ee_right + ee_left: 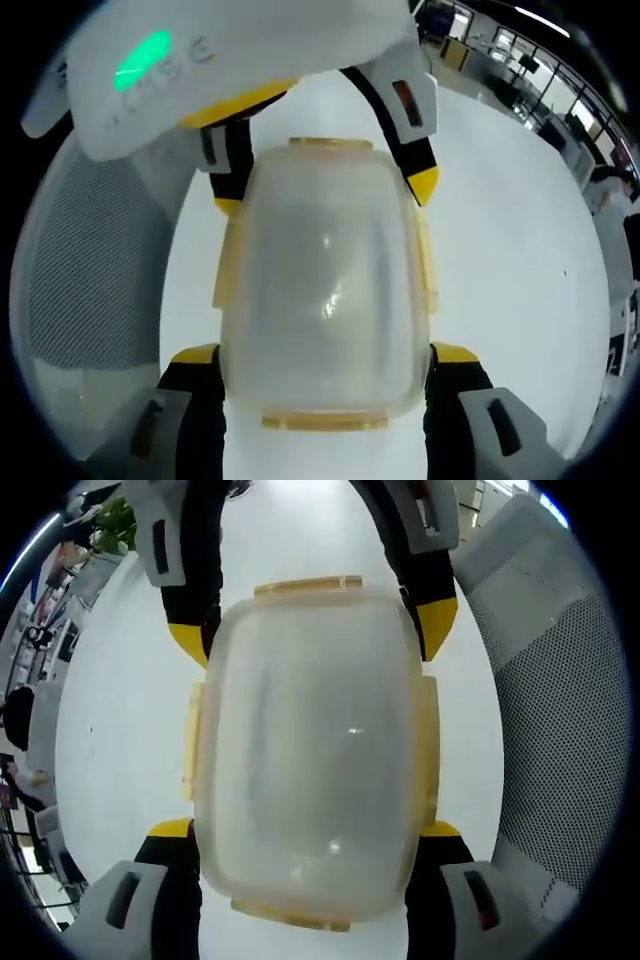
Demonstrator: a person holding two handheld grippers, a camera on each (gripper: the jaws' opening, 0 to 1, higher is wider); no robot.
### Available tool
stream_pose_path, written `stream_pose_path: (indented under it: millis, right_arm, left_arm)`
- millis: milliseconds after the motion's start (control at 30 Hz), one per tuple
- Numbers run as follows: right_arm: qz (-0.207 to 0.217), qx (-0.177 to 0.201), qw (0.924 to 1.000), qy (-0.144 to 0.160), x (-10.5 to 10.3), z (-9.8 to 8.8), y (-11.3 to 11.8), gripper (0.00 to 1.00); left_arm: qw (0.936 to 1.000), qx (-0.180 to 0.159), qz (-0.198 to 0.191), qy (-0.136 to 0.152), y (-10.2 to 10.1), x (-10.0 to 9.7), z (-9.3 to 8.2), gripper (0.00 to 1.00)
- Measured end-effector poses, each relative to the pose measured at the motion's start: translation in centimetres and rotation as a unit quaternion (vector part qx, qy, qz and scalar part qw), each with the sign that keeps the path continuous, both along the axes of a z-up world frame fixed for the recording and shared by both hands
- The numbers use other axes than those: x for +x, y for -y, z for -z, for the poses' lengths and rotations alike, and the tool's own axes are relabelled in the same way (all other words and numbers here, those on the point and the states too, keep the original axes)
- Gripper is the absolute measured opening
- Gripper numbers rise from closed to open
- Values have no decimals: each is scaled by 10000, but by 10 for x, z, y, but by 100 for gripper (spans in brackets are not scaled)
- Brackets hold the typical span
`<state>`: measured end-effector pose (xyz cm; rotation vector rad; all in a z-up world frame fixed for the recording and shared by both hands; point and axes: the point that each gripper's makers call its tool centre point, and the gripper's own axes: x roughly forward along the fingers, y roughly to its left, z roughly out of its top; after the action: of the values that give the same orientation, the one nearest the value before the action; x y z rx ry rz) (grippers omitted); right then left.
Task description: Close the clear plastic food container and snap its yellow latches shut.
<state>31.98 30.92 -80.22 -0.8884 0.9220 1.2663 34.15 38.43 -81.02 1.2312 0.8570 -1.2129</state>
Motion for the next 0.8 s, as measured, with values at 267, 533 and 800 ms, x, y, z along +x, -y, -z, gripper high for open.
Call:
stream_pose_path:
  millis: [267,533,800]
  right_arm:
    - [-53,-10,10000,11,9,0,-1,82]
    - [-99,-1,10000,9,15,0,-1,82]
    - [-77,35,10000,11,19,-1,-2,83]
  left_arm:
    - [10000,-83,-36,-12,1,6,0,85]
    - [9999,-109,-85,-25,1,9,0,85]
    - [10000,-59,-65,-29,2,14,1,86]
